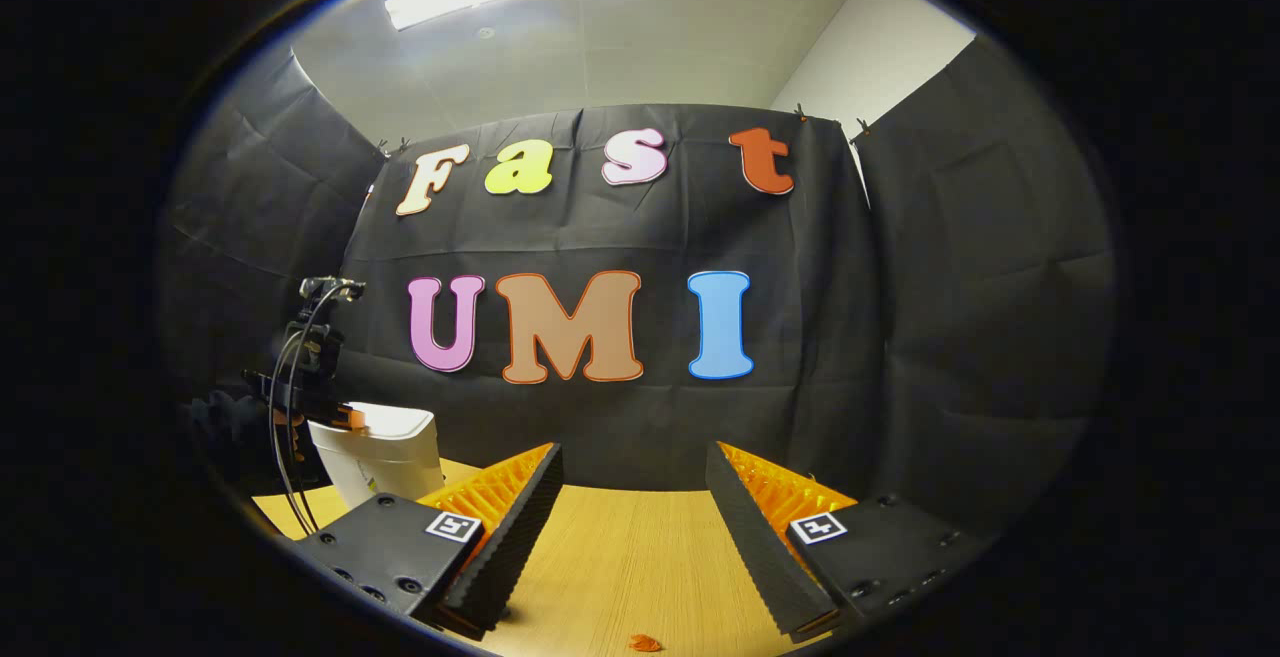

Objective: Press the lid of the desktop garbage bin to open it, pick up the crumpled paper on the desktop and throw it into the bin, then pick up the pop can on the desktop and drop it into the bin, and finally close the garbage bin lid.

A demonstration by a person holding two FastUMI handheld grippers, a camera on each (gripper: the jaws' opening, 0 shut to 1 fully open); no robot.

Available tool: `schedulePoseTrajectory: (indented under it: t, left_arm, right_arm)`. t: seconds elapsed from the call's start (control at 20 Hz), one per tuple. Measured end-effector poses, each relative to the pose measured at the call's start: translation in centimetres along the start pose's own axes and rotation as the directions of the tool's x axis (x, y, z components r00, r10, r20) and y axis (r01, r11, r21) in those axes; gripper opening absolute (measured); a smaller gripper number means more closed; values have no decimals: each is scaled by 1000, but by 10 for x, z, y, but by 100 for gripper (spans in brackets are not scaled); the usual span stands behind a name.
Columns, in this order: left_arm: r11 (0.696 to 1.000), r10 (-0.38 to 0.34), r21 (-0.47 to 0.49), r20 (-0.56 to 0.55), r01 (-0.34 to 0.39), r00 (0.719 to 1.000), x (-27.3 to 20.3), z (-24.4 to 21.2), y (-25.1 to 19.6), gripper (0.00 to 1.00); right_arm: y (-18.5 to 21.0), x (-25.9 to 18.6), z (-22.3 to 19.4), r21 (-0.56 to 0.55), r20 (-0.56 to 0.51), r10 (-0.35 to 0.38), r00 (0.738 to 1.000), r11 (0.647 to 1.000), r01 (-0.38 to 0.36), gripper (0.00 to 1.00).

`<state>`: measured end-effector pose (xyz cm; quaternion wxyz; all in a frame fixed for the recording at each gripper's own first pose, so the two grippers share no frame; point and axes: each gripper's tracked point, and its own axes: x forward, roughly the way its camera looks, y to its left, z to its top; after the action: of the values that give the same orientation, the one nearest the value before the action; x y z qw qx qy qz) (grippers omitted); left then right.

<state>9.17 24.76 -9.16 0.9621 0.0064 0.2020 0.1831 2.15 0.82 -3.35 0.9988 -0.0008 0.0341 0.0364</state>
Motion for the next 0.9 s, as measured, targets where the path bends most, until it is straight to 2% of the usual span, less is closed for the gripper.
schedulePoseTrajectory:
  t: [0.05,0.1,0.2,0.25,0.35,0.45,0.5,0.6,0.7,0.8,0.85,0.9]
  left_arm:
    - [999,8,-39,33,-6,999,0,5,2,0]
    - [997,10,-73,16,-8,1000,1,-2,1,0]
    - [998,17,-57,54,-14,998,1,1,-2,0]
    - [1000,21,-11,50,-21,999,1,-2,-5,0]
    - [995,36,87,125,-47,992,-4,8,-5,0]
    - [995,3,96,175,-21,985,-14,23,-17,0]
    - [995,-4,98,216,-18,976,-20,34,-21,0]
    - [995,-33,103,285,4,958,-34,58,-33,14]
    - [994,-84,94,319,57,944,-50,68,-48,34]
    - [993,-116,73,340,97,933,-67,70,-55,55]
    - [992,-122,68,344,105,931,-75,70,-57,70]
    - [991,-128,69,351,111,928,-84,68,-61,78]
  right_arm:
    - [-1,1,-2,0,-6,-1,1000,1000,1,96]
    - [-2,2,-6,2,-13,-2,1000,1000,2,96]
    - [-1,4,-14,11,-35,-1,999,1000,1,99]
    - [0,4,-17,16,-42,5,999,1000,-5,96]
    - [-4,7,-16,30,-43,3,999,1000,-2,96]
    - [-6,11,-13,41,-33,6,999,999,-4,99]
    - [-7,12,-12,43,-29,4,1000,999,-2,96]
    - [-7,14,-12,43,-29,11,1000,999,-10,96]
    - [-6,17,-12,36,-28,20,999,999,-19,96]
    - [-5,21,-16,38,-41,30,999,999,-29,96]
    - [-5,23,-20,43,-52,37,998,998,-35,96]
    - [-4,25,-25,48,-66,43,997,998,-40,96]
